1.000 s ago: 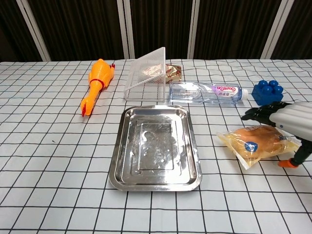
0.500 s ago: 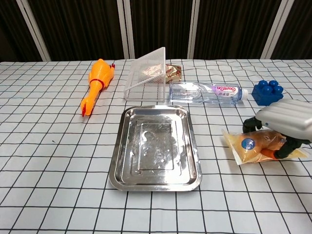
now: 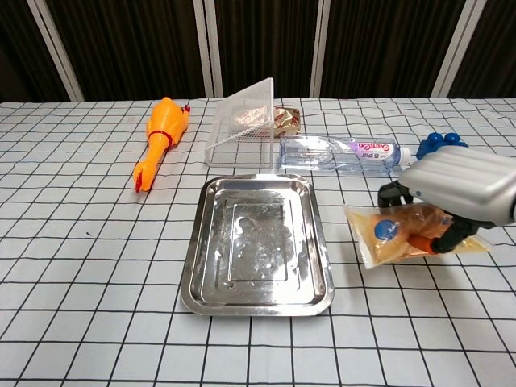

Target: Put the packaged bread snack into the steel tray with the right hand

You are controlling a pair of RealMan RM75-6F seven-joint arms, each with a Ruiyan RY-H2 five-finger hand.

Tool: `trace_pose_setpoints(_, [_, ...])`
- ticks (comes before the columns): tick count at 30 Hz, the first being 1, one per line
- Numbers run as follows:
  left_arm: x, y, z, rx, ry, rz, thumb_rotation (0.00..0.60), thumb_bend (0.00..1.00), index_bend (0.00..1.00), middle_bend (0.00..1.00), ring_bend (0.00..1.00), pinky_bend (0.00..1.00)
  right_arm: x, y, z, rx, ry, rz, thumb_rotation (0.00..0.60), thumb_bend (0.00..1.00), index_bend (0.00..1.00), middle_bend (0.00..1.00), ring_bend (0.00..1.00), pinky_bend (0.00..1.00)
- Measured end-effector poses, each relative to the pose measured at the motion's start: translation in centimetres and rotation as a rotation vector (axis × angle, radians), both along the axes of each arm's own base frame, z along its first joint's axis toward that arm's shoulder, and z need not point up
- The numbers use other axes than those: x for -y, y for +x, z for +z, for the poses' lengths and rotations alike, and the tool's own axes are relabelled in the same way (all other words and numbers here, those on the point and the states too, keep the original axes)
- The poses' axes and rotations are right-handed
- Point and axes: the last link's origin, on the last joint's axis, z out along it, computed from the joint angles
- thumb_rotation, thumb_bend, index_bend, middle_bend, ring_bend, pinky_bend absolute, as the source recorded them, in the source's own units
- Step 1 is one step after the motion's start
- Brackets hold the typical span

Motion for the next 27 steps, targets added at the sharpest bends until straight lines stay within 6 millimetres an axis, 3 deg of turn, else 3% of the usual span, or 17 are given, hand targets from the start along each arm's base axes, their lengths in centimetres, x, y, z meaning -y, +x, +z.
trace_pose_setpoints(11, [-0.5, -0.2, 0.2, 0.013, 0.002, 0.011, 0.6, 0.08, 0.0, 0.0, 0.0, 0.0, 1.3, 8.8, -4.1, -0.004, 0.043, 0.103, 0.6, 0.5, 0.56, 0.49, 0.37, 0.54])
trace_pose_setpoints(19, [-0.7, -0.5, 0.4, 0.02, -0.003, 0.02, 0.6, 0.08, 0.0, 0.0, 0.0, 0.0, 2.1, 13.0, -7.7, -0.017, 0.077, 0.093, 0.6, 0.5, 0.53, 0.49, 0.37, 0.54])
trace_pose_setpoints(22, [-0.7, -0.6, 0.4, 0.024, -0.002, 0.025, 0.6, 0.08, 0.0, 0.0, 0.0, 0.0, 2.4, 13.6, -8.1, -0.032, 0.061, 0.085, 0.6, 0.5, 0.24, 0.37, 0.29, 0.47])
trace_pose_setpoints(23, [-0.7, -0.6, 0.4, 0.025, -0.001, 0.024, 0.6, 0.08, 0.0, 0.0, 0.0, 0.0, 2.5, 13.8, -8.1, -0.035, 0.051, 0.084, 0.6, 0.49, 0.09, 0.24, 0.18, 0.38])
trace_pose_setpoints(24, [-0.7, -0.6, 0.5, 0.027, -0.001, 0.023, 0.6, 0.08, 0.0, 0.0, 0.0, 0.0, 2.5, 13.8, -8.1, -0.037, 0.044, 0.083, 0.6, 0.47, 0.02, 0.16, 0.1, 0.32])
trace_pose_setpoints(27, [-0.6, -0.6, 0.4, 0.028, -0.002, 0.02, 0.6, 0.08, 0.0, 0.0, 0.0, 0.0, 2.4, 13.8, -7.9, -0.041, 0.032, 0.075, 0.6, 0.37, 0.0, 0.01, 0.0, 0.19])
